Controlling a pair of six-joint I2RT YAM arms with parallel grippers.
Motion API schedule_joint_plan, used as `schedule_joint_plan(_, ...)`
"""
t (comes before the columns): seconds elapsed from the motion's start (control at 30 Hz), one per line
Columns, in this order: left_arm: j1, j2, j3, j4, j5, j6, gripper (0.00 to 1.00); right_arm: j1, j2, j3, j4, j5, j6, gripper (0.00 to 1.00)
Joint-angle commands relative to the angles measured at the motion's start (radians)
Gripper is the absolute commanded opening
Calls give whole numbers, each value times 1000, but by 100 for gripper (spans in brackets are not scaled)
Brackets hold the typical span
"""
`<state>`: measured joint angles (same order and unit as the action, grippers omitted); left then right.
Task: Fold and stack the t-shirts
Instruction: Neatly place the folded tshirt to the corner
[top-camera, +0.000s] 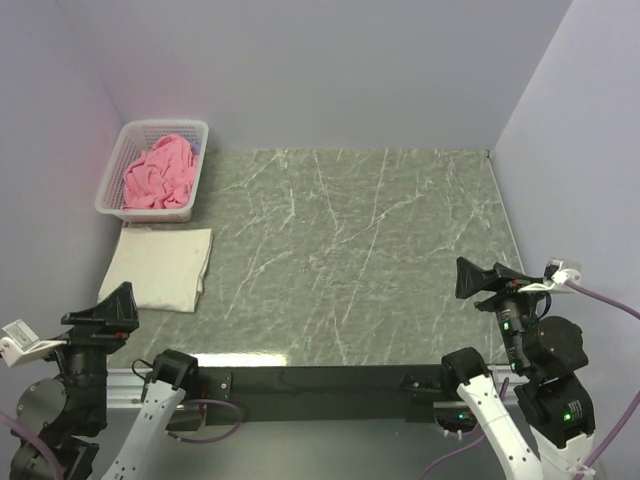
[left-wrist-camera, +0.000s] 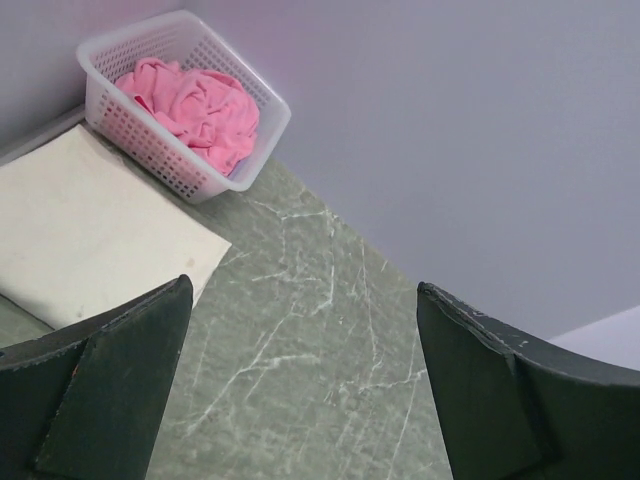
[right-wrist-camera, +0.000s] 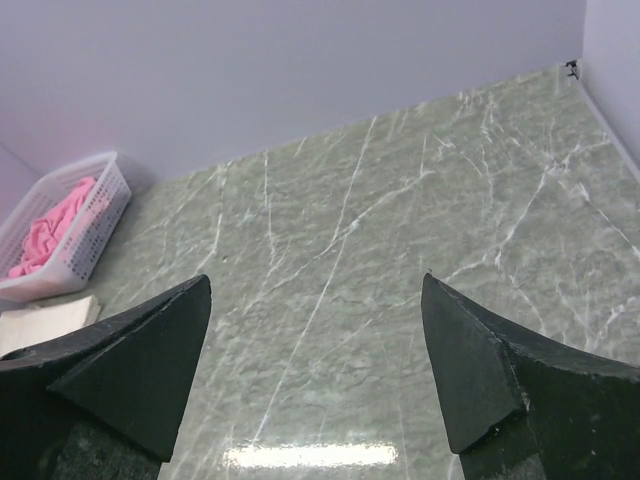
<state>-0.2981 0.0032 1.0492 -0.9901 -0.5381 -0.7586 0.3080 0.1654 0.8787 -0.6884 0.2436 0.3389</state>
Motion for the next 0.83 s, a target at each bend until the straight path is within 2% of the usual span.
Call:
schedule_joint_plan(0.0,-3,-68,-3,45,-66,-13,99,6,14,6,73,29,2,92)
schedule_joint_plan(0.3,-4,-60,-20,21,-106,-77,99,5,23,-9,87,6,2,93)
schedule_joint_plan(0.8,-4,-42,-60,31,-99,-100,99,6,8,-26,110,3,-3,95)
